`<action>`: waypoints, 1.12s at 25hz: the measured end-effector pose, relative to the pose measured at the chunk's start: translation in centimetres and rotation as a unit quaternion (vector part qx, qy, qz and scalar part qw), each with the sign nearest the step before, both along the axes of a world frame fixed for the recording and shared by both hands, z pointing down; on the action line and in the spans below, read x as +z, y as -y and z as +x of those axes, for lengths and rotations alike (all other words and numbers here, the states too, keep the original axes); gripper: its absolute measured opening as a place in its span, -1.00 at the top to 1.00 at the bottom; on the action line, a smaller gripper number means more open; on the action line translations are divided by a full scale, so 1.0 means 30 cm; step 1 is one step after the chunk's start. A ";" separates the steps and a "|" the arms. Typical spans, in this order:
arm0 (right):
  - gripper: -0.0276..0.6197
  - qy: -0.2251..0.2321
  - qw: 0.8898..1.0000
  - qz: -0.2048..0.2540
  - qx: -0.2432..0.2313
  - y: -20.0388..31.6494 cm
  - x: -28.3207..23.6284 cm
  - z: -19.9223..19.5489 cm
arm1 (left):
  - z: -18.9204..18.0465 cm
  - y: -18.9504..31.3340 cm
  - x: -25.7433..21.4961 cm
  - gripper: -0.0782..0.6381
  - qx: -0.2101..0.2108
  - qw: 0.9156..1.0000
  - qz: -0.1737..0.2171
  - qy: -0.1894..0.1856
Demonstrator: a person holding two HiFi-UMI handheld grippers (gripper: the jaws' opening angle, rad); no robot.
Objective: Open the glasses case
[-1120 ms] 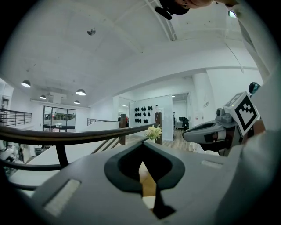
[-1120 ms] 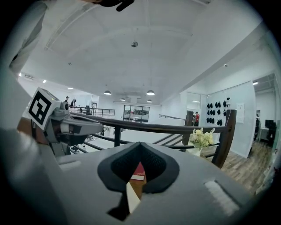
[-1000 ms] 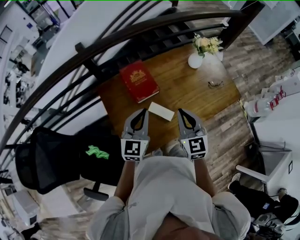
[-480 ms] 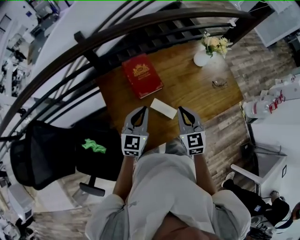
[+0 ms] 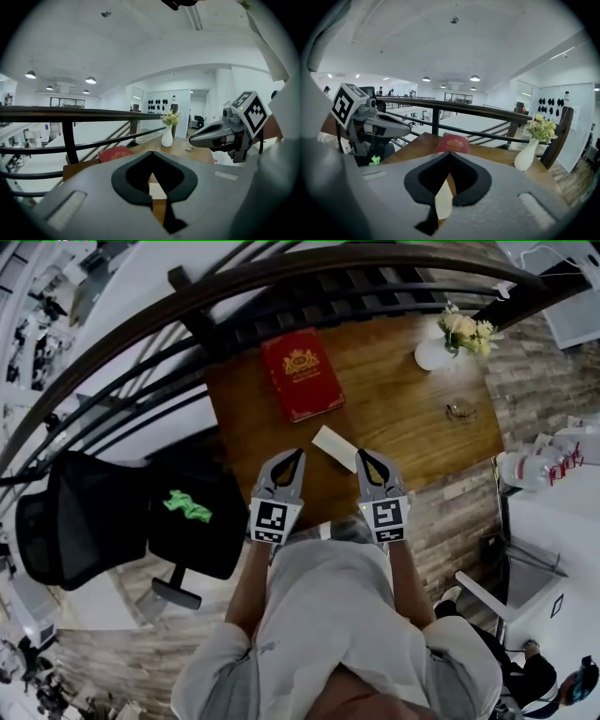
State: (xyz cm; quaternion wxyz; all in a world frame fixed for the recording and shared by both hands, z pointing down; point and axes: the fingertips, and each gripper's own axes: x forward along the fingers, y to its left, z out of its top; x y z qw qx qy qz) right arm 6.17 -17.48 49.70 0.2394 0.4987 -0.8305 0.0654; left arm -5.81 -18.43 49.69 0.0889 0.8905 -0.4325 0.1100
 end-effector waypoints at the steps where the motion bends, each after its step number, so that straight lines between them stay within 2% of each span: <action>1: 0.90 -0.003 1.000 -0.004 -0.004 0.005 0.018 -0.001 | 0.002 0.003 0.020 0.73 -0.001 1.000 -0.005 0.003; 17: 0.90 -0.050 0.994 -0.077 -0.055 0.019 0.255 0.025 | 0.046 0.006 0.282 0.73 -0.009 0.996 -0.082 0.037; 28: 0.89 -0.061 0.990 -0.101 -0.074 0.043 0.353 0.027 | 0.078 0.010 0.414 0.73 -0.006 0.991 -0.122 0.052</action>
